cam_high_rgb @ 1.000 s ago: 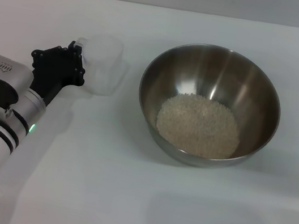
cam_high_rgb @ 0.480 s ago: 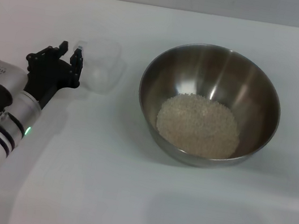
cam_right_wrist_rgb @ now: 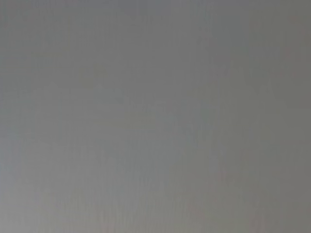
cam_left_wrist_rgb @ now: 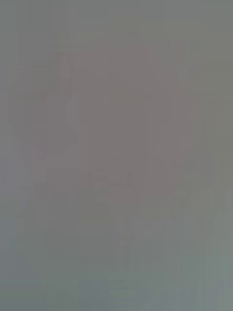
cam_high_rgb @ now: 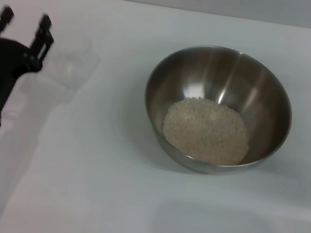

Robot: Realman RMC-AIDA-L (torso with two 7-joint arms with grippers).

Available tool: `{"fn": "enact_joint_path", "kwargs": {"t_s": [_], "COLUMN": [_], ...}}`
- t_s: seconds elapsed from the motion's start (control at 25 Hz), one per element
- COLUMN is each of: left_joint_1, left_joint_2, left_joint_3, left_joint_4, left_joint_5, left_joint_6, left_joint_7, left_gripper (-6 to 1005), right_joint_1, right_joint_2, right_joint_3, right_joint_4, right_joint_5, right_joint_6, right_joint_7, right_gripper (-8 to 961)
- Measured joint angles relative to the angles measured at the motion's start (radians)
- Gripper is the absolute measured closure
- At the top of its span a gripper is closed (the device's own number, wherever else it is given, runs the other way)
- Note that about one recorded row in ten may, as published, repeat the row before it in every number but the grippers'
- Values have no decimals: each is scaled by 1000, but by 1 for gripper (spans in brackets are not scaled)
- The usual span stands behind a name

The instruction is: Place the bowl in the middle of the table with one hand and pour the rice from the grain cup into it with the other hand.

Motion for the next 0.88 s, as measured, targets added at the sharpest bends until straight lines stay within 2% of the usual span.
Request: {"fn": "enact_joint_path", "kwargs": {"t_s": [0.16,0.32,0.88], "left_joint_1": [1,-10,-26], "left_joint_2": [0,0,2], "left_joint_3": [23,30,41], "left_joint_4": [3,3,8], "left_joint_5": [0,0,0], "left_joint_6": [87,100,97], "left_joint_7": [-4,-5,-5], "left_gripper": [311,311,311], "right_joint_1": [-15,-21,-26], "right_joint_2": [7,8,10], "right_joint_3": [-27,-48,-66], "right_joint_4": [10,50,58], "right_joint_5": [0,0,0], "right_joint_6": [75,170,230], "right_joint_7": [30,98,101], "right_gripper": [466,464,458]}}
